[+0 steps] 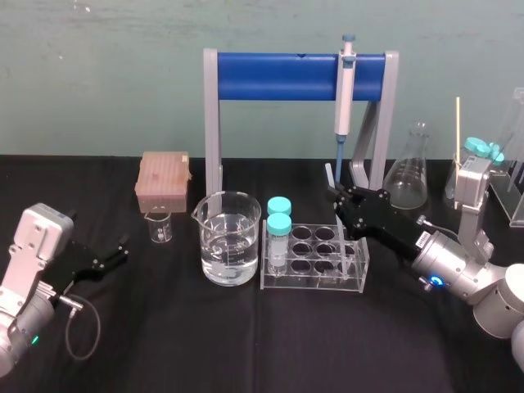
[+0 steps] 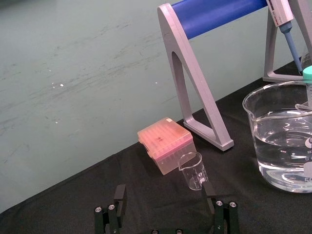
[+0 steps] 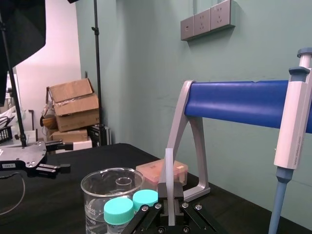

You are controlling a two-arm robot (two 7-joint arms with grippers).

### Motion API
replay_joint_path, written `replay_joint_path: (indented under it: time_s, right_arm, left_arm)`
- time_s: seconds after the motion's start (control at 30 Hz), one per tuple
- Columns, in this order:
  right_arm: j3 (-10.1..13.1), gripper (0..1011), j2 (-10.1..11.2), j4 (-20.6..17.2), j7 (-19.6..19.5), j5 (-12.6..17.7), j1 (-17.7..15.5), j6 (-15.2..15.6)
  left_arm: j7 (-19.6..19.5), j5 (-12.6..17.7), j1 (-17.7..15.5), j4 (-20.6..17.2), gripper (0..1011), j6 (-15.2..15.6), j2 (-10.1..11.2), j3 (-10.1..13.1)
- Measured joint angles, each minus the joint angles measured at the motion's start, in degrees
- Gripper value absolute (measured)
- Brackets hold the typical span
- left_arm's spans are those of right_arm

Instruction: Pick up the stirring rod with one hand, then place it down.

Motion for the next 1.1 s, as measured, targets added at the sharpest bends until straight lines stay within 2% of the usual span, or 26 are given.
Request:
replay_joint_path:
  time_s: [0.17, 0.27, 0.57, 0.67, 0.7, 0.8, 0.83, 1.1]
  right_arm:
    - [0.0, 77, 0.0, 0.0, 0.0, 0.1, 0.0, 0.0]
    - [0.1, 147, 0.0, 0.0, 0.0, 0.2, 0.0, 0.0]
    - [0.1, 425, 0.0, 0.1, 0.0, 0.2, 0.0, -0.1]
    - [0.1, 529, 0.0, 0.1, 0.0, 0.3, 0.0, -0.1]
    - [0.1, 592, 0.0, 0.1, 0.0, 0.3, 0.0, -0.1]
    - [0.1, 651, 0.0, 0.1, 0.1, 0.3, 0.0, -0.1]
    - [0.1, 712, 0.0, 0.1, 0.1, 0.3, 0.0, -0.1]
    - [0.1, 921, 0.0, 0.1, 0.1, 0.3, 0.0, -0.1]
  left_arm:
    - [0.0, 0.0, 0.0, 0.0, 1000, 0.0, 0.0, 0.0]
    - [0.0, 0.0, 0.0, 0.0, 1000, 0.0, 0.0, 0.0]
    - [0.0, 0.0, 0.0, 0.0, 1000, 0.0, 0.0, 0.0]
    - [0.0, 0.0, 0.0, 0.0, 1000, 0.0, 0.0, 0.0]
    - [0.0, 0.0, 0.0, 0.0, 1000, 0.0, 0.0, 0.0]
    - [0.0, 0.0, 0.0, 0.0, 1000, 0.0, 0.0, 0.0]
    - [0.0, 0.0, 0.0, 0.0, 1000, 0.0, 0.0, 0.0]
    - [0.0, 0.0, 0.0, 0.0, 1000, 0.0, 0.0, 0.0]
